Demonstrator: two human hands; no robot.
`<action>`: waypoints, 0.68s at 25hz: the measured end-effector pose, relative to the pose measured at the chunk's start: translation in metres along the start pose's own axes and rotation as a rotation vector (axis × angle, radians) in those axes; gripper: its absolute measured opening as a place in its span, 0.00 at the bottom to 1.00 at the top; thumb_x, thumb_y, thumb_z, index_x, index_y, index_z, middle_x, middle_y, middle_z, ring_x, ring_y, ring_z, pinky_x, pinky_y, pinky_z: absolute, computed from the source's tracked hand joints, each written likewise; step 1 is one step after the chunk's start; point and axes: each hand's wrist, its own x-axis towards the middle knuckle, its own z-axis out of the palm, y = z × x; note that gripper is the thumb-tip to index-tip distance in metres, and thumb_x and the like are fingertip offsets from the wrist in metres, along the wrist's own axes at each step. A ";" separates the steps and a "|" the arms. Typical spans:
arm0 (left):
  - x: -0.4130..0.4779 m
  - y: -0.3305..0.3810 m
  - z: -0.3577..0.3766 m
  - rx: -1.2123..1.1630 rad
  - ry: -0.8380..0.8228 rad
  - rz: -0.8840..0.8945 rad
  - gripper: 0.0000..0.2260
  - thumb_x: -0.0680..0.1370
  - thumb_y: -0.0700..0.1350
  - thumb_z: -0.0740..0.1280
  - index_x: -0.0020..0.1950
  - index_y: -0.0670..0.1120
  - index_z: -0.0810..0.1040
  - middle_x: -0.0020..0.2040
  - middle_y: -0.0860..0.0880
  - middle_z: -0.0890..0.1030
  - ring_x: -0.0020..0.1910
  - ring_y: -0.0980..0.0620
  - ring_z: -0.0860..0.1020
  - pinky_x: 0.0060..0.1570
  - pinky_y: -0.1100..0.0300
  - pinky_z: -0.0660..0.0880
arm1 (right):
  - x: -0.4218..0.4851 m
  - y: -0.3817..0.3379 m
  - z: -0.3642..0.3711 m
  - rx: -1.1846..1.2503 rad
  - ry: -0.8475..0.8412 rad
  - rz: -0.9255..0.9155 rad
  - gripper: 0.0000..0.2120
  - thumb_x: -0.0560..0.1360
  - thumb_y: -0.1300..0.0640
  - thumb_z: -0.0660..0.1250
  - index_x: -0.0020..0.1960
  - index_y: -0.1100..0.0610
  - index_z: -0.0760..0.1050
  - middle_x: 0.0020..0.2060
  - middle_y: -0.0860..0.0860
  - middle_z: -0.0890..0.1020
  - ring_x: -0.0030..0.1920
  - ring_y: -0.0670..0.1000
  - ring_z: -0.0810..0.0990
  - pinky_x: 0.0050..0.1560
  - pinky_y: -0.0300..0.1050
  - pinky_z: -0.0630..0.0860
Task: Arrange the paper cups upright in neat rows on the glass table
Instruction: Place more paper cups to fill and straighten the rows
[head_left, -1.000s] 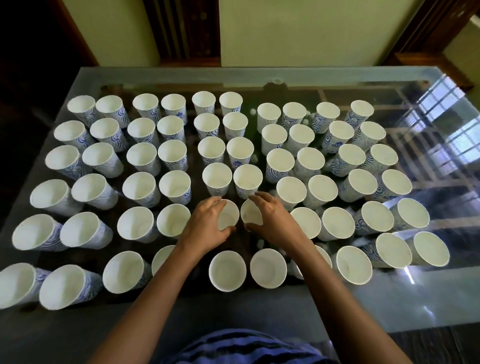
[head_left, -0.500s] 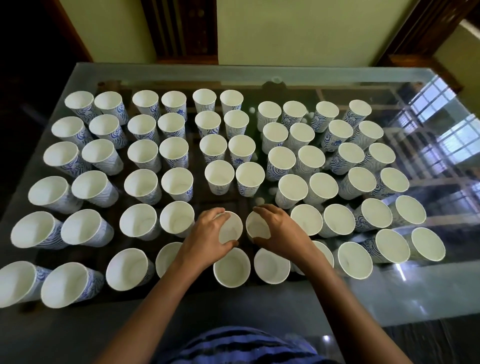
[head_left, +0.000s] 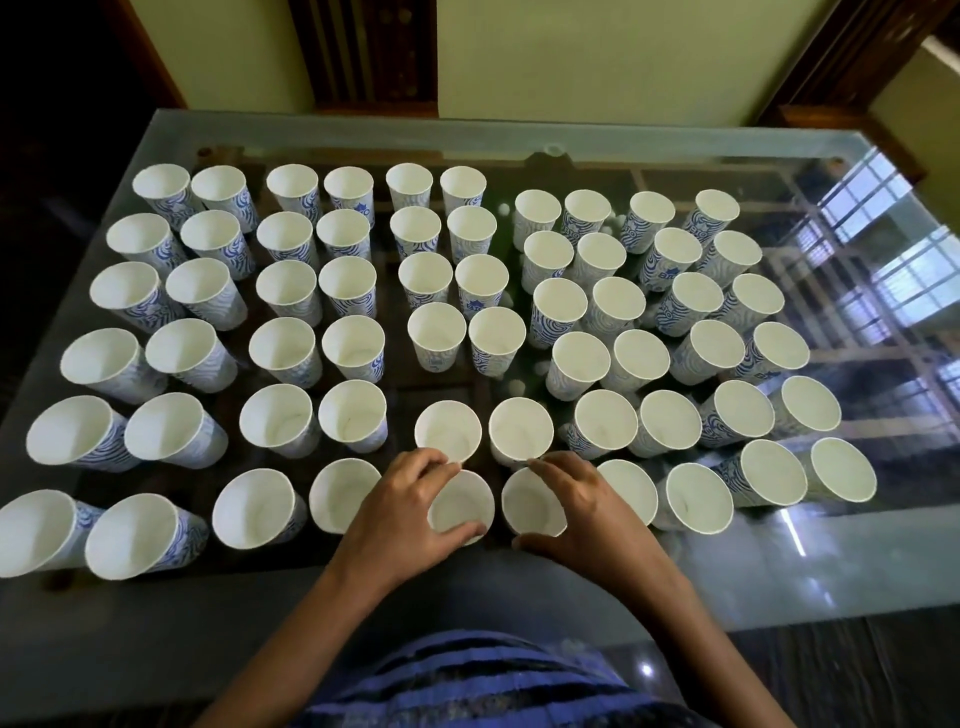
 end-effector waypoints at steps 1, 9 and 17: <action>-0.002 0.001 0.001 -0.003 -0.009 -0.006 0.27 0.62 0.52 0.78 0.56 0.42 0.79 0.54 0.45 0.78 0.54 0.46 0.76 0.52 0.58 0.73 | -0.002 0.001 0.002 -0.009 -0.010 -0.002 0.39 0.65 0.45 0.75 0.71 0.54 0.64 0.67 0.52 0.68 0.66 0.52 0.68 0.63 0.43 0.68; -0.007 0.000 0.010 -0.023 -0.051 -0.033 0.27 0.62 0.50 0.78 0.59 0.43 0.78 0.56 0.46 0.76 0.57 0.47 0.74 0.55 0.56 0.73 | 0.002 0.004 0.005 -0.079 -0.009 -0.028 0.36 0.66 0.50 0.74 0.70 0.54 0.64 0.65 0.52 0.68 0.64 0.53 0.69 0.56 0.47 0.73; -0.007 -0.003 0.011 -0.027 -0.064 0.000 0.28 0.63 0.51 0.77 0.60 0.45 0.77 0.57 0.47 0.76 0.58 0.49 0.72 0.54 0.58 0.72 | -0.005 0.006 0.004 -0.093 -0.046 -0.025 0.39 0.67 0.51 0.74 0.73 0.53 0.60 0.67 0.51 0.66 0.65 0.52 0.67 0.58 0.47 0.73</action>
